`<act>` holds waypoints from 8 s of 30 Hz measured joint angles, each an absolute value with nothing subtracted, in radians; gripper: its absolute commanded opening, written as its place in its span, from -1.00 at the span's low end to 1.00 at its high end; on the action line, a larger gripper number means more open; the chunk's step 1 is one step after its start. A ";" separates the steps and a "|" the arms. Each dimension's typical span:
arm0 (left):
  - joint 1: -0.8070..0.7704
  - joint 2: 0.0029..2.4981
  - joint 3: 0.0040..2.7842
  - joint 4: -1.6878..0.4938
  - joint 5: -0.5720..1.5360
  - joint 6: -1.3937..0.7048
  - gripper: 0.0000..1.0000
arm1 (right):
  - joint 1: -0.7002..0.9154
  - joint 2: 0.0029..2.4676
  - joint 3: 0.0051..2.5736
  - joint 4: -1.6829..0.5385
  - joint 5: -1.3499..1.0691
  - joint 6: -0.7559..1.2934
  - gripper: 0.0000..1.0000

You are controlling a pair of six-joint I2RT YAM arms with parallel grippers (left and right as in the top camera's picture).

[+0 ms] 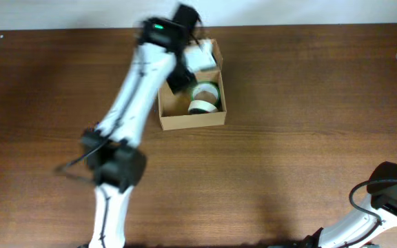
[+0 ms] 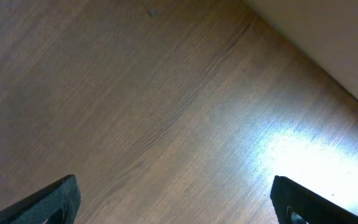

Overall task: Pack container
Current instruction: 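Move the left gripper back over the blue pen and black marker, then grasp the blue pen with the left gripper and lift it, then carry the blue pen into the box and release it, then return the left gripper down onto the black marker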

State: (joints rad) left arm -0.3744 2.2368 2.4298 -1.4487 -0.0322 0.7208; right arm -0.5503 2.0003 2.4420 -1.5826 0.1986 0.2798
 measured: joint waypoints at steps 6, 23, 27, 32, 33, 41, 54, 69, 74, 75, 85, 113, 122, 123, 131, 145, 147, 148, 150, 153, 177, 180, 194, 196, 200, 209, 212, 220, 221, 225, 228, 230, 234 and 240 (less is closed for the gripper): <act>-0.156 1.840 2.133 -1.260 -0.080 0.650 0.43 | -0.550 2.000 2.442 -1.583 0.199 0.280 0.99; 0.233 1.829 1.490 -1.089 -0.006 0.305 -0.12 | -0.550 2.000 2.442 -1.583 0.199 0.280 0.99; 0.245 1.877 1.466 -1.084 -0.001 0.263 0.04 | -0.550 2.000 2.442 -1.583 0.199 0.280 0.99; 0.236 1.932 1.464 -1.083 0.004 0.243 0.08 | -0.550 2.000 2.442 -1.583 0.199 0.281 0.99; 0.235 1.941 1.464 -1.082 0.003 0.242 0.09 | -0.550 2.000 2.442 -1.583 0.199 0.280 0.98; 0.235 2.037 1.464 -1.069 -0.046 0.239 0.07 | -0.550 2.000 2.442 -1.583 0.199 0.280 0.98; 0.235 2.111 1.466 -1.053 -0.065 0.243 -0.40 | -0.550 2.000 2.442 -1.583 0.198 0.280 0.98; 0.235 2.132 1.510 -1.111 -0.079 0.242 -0.96 | -0.550 2.000 2.442 -1.583 0.199 0.280 0.99; 0.235 2.172 1.751 -1.276 -0.080 0.242 -0.96 | -0.550 2.000 2.442 -1.583 0.198 0.280 0.99; 0.235 2.175 1.831 -1.298 -0.080 0.242 -0.96 | -0.550 2.000 2.442 -1.583 0.198 0.280 0.98; 0.181 2.167 2.550 -1.433 0.023 0.411 -0.97 | -0.550 2.000 2.442 -1.583 0.199 0.281 0.99; -0.444 2.392 2.659 -1.681 0.170 0.919 -0.97 | -0.550 2.000 2.442 -1.583 0.199 0.280 0.99; -0.444 2.496 2.653 -1.683 0.170 0.951 -0.97 | -0.550 2.000 2.442 -1.583 0.198 0.280 0.99; -0.444 2.500 2.648 -1.683 0.170 0.953 -0.97 | -0.550 2.000 2.442 -1.583 0.199 0.280 0.98; -0.444 2.502 2.583 -1.684 0.170 0.963 -0.97 | -0.550 2.000 2.442 -1.583 0.199 0.280 0.99; -0.444 2.502 2.484 -1.679 0.171 0.966 -0.98 | -0.550 2.000 2.442 -1.583 0.199 0.280 0.98; -0.444 2.502 2.484 -1.679 0.172 0.966 -0.85 | -0.550 2.000 2.442 -1.583 0.199 0.280 0.98; -0.444 2.502 2.484 -1.679 0.173 0.968 -0.63 | -0.550 2.000 2.442 -1.583 0.199 0.281 0.99; -0.444 2.502 2.484 -1.678 0.172 0.976 -0.31 | -0.550 2.000 2.442 -1.583 0.199 0.280 0.99; -0.444 2.502 2.481 -1.672 0.172 0.976 -0.07 | -0.550 2.000 2.442 -1.583 0.198 0.281 0.99; -0.333 2.202 2.449 -1.478 0.021 0.677 0.34 | -0.550 2.000 2.442 -1.583 0.199 0.280 0.99; -0.257 2.046 2.353 -1.414 0.002 0.643 0.49 | -0.550 2.000 2.442 -1.583 0.198 0.280 0.99; 0.021 1.702 1.533 -1.082 -0.048 0.500 0.18 | -0.550 2.000 2.442 -1.583 0.199 0.280 0.99; 0.049 1.710 1.493 -1.085 -0.044 0.442 0.18 | -0.550 2.000 2.442 -1.583 0.199 0.280 0.99; 0.096 1.752 1.459 -1.092 -0.041 0.359 0.17 | -0.550 2.000 2.442 -1.583 0.199 0.280 0.99; 0.109 1.900 1.456 -1.111 -0.033 0.307 0.04 | -0.550 2.000 2.442 -1.583 0.199 0.280 0.99; 0.109 1.958 1.455 -1.109 -0.033 0.315 0.04 | -0.550 2.000 2.442 -1.583 0.199 0.280 0.99; 0.109 2.037 1.454 -1.075 -0.034 0.345 0.04 | -0.550 2.000 2.442 -1.583 0.199 0.280 0.99; 0.109 2.045 1.454 -1.073 -0.034 0.348 0.04 | -0.550 2.000 2.442 -1.583 0.199 0.280 0.99; 0.109 2.072 1.454 -1.056 -0.034 0.352 0.03 | -0.550 2.000 2.442 -1.583 0.199 0.280 0.99; 0.109 2.101 1.454 -1.054 -0.038 0.352 -0.10 | -0.550 2.000 2.442 -1.583 0.199 0.280 0.99; 0.109 2.103 1.457 -1.051 -0.043 0.353 -0.42 | -0.550 2.000 2.442 -1.583 0.198 0.280 0.99; 0.111 2.104 1.457 -1.038 -0.054 0.357 -0.94 | -0.550 2.000 2.442 -1.583 0.199 0.280 0.99; 0.112 2.107 1.468 -1.055 -0.060 0.355 -0.96 | -0.550 2.000 2.442 -1.583 0.199 0.280 0.98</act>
